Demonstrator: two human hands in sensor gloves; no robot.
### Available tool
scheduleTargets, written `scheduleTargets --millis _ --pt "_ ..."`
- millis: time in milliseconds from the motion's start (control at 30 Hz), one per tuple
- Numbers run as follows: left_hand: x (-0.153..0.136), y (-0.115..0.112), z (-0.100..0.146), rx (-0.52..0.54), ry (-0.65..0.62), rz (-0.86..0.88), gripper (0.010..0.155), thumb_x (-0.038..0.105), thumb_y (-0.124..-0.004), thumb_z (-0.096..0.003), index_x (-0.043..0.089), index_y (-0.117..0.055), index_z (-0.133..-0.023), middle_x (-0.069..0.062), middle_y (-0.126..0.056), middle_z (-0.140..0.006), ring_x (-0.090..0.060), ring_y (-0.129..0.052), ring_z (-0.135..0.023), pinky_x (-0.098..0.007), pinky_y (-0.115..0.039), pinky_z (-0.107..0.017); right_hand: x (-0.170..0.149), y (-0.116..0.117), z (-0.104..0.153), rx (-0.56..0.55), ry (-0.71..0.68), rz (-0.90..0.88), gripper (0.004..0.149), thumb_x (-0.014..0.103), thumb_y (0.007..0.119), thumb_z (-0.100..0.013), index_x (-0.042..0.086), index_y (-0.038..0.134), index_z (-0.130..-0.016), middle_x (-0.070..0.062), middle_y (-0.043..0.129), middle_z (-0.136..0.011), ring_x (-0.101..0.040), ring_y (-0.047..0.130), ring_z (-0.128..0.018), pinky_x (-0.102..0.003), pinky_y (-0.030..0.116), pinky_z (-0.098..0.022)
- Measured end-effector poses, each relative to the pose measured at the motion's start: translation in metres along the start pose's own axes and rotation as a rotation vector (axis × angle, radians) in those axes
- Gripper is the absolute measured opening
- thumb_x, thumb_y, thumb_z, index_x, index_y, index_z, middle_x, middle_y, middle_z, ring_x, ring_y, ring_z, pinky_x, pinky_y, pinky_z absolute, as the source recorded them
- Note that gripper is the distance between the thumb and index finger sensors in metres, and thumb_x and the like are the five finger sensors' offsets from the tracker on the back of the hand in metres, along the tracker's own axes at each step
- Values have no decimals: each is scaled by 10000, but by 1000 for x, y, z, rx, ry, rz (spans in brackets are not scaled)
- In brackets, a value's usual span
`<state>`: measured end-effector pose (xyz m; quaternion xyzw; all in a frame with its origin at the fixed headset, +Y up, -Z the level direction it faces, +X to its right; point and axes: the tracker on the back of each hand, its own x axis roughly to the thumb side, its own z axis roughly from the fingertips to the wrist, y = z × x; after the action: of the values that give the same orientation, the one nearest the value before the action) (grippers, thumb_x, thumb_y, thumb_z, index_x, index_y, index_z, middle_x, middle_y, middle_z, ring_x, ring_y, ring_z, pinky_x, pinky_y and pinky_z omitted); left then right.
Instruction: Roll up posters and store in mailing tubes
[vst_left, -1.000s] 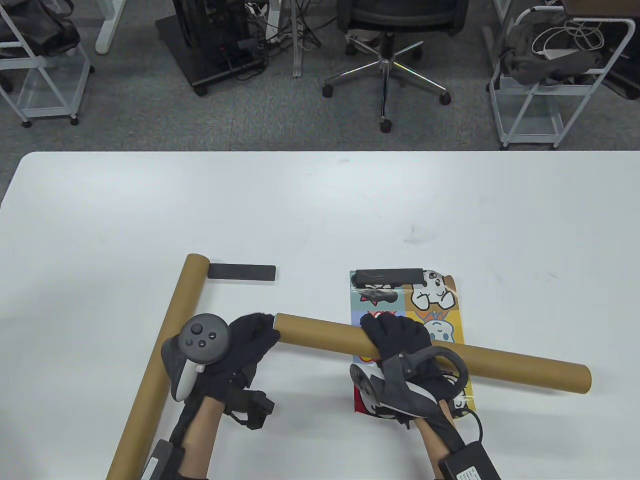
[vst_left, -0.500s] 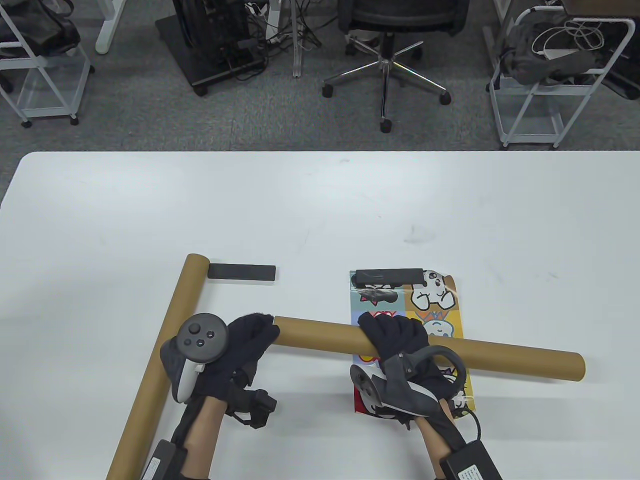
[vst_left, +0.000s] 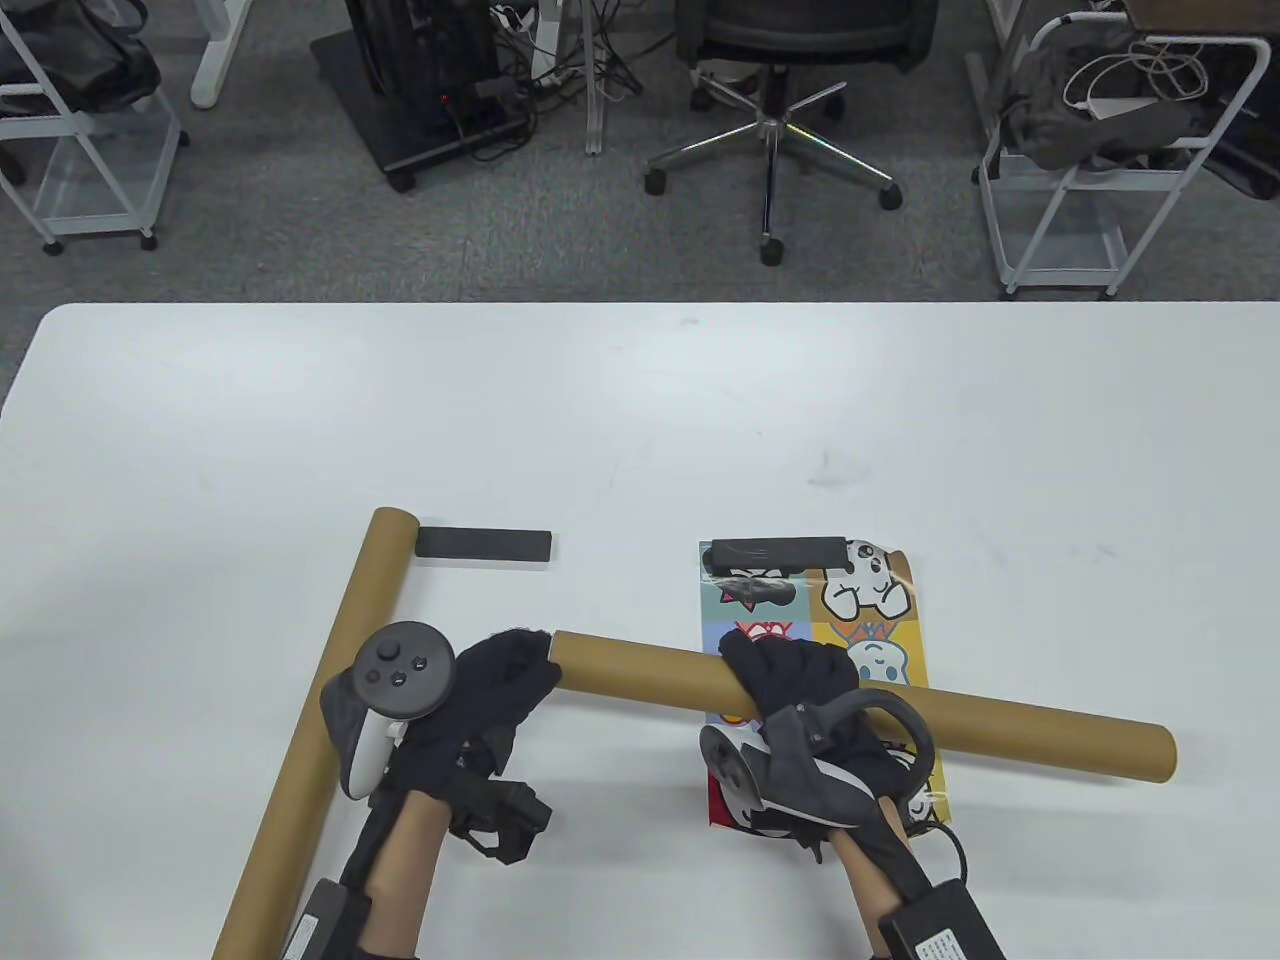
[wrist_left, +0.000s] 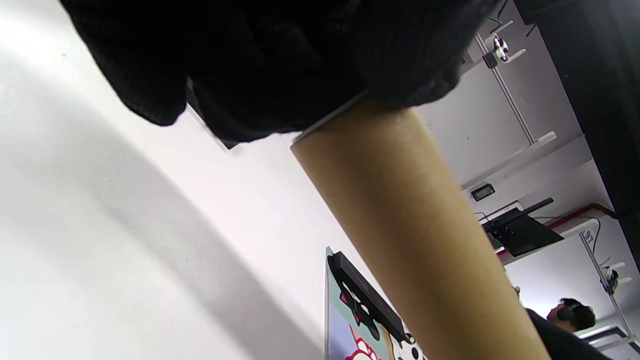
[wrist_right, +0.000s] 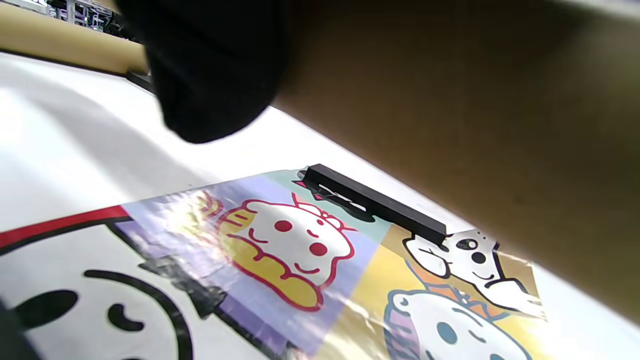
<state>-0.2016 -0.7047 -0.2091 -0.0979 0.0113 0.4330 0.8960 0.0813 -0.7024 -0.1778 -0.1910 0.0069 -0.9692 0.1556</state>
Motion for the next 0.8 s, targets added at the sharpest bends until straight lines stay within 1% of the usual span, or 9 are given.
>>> scheduleTargets --millis 100,167,267,367,500,533,633,700,800 --pt "-2 1 0 9 21 20 493 475 -725 -489 227 -839 -899 -56 -904 -885 -288 -949 -734 -566 -762 -694 1 -1 0 -9 -10 -13 870 227 852 -406 85 340 -1095 -181 630 -1092 -470 768 -935 -682 665 -672" --pt "-2 2 0 29 31 9 467 458 -742 -487 235 -846 -884 -48 -913 -871 -280 -958 -722 -561 -769 -690 2 -3 1 -38 -10 -20 868 224 864 -398 88 364 -1094 -181 648 -1087 -470 782 -930 -683 676 -668" --pt "-3 2 -1 12 26 -18 453 424 -762 -490 227 -845 -890 -55 -913 -874 -283 -958 -722 -565 -772 -688 2 -4 1 -69 3 3 880 294 913 -358 130 435 -1078 -151 684 -1041 -414 810 -882 -658 706 -666" --pt "-2 1 -2 -29 8 -31 455 408 -756 -494 220 -825 -903 -58 -897 -888 -290 -945 -736 -573 -761 -695 3 -5 1 -51 4 59 879 370 925 -344 144 472 -1062 -127 673 -1008 -377 812 -833 -661 707 -666" --pt "-2 1 -3 -85 -19 -2 453 409 -765 -493 221 -809 -902 -57 -879 -899 -295 -930 -754 -582 -745 -705 0 -2 0 -49 21 54 863 322 906 -382 161 411 -1070 -151 679 -1076 -407 842 -905 -596 762 -658" --pt "-2 1 -3 -91 -22 1 454 411 -767 -492 222 -806 -903 -56 -875 -902 -293 -927 -758 -581 -745 -707 -1 -1 -1 -40 24 45 863 319 902 -387 165 399 -1071 -174 661 -1095 -437 828 -925 -606 757 -660" --pt "1 0 -2 -57 -18 -9 456 403 -778 -490 229 -804 -911 -47 -877 -906 -285 -933 -757 -571 -754 -705 -3 1 -1 -19 14 17 864 313 878 -396 156 371 -1077 -112 692 -1057 -397 835 -903 -623 732 -668" --pt "1 0 -2 -29 -9 1 457 410 -770 -494 232 -806 -913 -46 -881 -903 -280 -938 -751 -567 -758 -703 -4 0 0 -21 10 -3 864 305 862 -404 144 355 -1085 -128 676 -1062 -413 817 -903 -643 713 -668" --pt "-2 0 -2 2 35 63 486 486 -712 -494 227 -838 -885 -53 -901 -877 -293 -942 -731 -573 -753 -699 -3 -1 1 -25 -2 -46 851 262 844 -418 125 346 -1094 -165 641 -1088 -463 772 -924 -686 660 -673"
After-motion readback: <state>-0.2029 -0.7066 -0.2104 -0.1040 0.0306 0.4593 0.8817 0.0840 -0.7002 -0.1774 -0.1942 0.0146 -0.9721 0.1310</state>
